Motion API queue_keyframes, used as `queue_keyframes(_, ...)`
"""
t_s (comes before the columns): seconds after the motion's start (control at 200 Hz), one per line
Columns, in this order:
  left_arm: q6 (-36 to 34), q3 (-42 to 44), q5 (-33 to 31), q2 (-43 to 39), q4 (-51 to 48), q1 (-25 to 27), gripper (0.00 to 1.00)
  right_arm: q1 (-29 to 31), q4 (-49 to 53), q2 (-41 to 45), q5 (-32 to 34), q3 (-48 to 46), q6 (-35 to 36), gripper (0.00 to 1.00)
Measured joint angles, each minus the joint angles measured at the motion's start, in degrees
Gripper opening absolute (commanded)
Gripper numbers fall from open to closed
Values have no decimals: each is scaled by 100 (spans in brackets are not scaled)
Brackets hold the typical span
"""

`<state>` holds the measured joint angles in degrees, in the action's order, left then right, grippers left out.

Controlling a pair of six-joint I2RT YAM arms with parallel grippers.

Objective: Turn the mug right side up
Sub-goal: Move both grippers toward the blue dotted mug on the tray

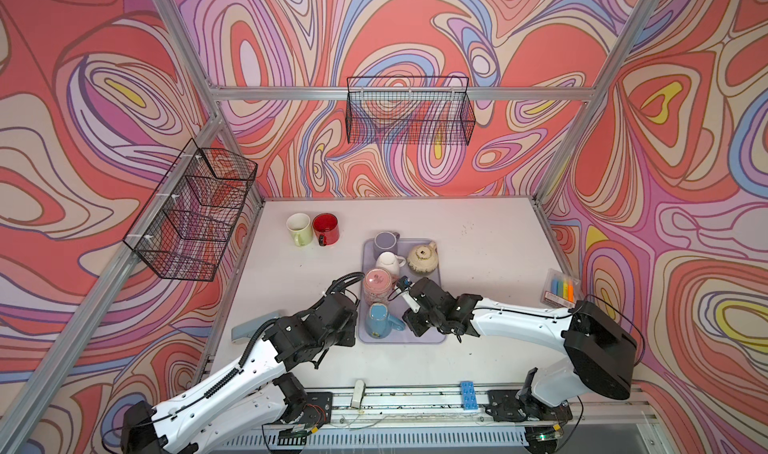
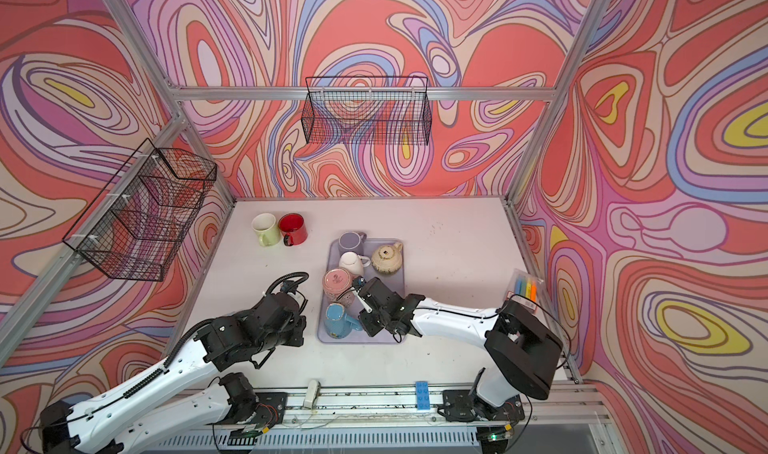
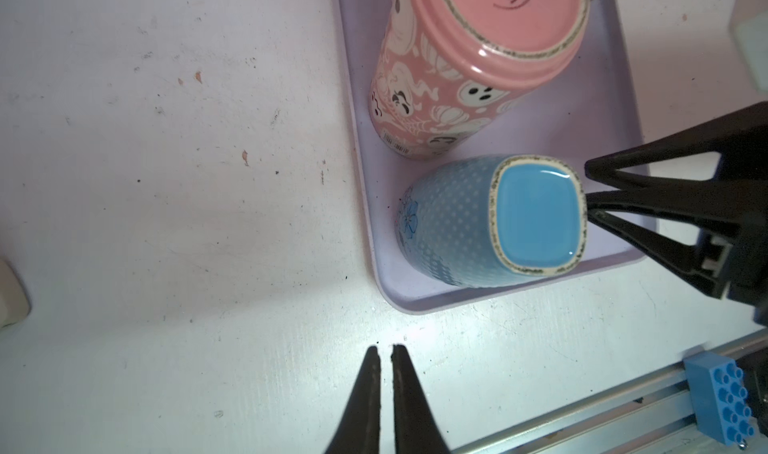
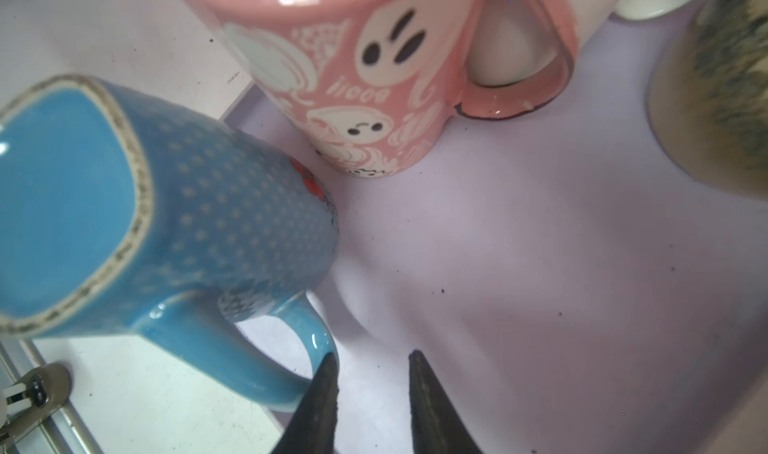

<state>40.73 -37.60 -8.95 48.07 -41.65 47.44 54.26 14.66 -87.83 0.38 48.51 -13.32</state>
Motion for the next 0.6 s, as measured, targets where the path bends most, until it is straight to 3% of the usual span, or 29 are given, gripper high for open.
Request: queue_keyframes(0.596, 260, 238, 315, 1154, 1825, 55, 8, 323, -476, -2, -190, -286, -586, 29)
